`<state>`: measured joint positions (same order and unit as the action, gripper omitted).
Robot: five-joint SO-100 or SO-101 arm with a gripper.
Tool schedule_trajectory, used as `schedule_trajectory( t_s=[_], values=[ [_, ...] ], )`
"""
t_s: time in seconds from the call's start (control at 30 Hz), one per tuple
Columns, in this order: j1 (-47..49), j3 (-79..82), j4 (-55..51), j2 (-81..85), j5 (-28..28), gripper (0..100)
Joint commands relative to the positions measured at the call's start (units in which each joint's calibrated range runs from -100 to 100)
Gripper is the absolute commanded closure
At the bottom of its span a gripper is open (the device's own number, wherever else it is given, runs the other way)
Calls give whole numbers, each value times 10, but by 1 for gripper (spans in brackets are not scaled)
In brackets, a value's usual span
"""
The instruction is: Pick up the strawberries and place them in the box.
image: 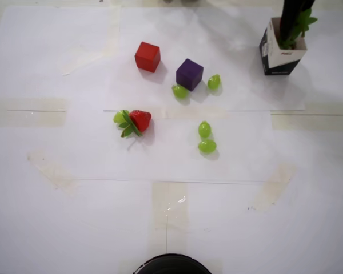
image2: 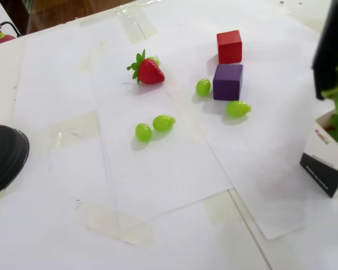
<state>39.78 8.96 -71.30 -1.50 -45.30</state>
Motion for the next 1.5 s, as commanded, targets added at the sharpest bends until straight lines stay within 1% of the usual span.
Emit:
schedule_trajectory(
  t_s=[0.0, 0.07, 0.2, 0.33, 0.53, 0.7, 0.9, 1.03, 1.23, 1.47],
  values=[
    [12, 49, 55, 38, -8, 86],
    [13, 52, 58, 38, -9, 86],
    [15, 51, 55, 39, -13, 74],
    [16, 25, 28, 42, -21, 68],
    [6, -86, -77, 46, -20, 68],
    [-7, -160, -142, 62, -18, 69],
    [-10, -233, -204, 76, -29, 70],
    [-9, -281, -231, 76, -33, 71],
    [-12, -315, -241, 75, -35, 71],
    [-89, -312, -244, 72, -28, 72]
  ],
)
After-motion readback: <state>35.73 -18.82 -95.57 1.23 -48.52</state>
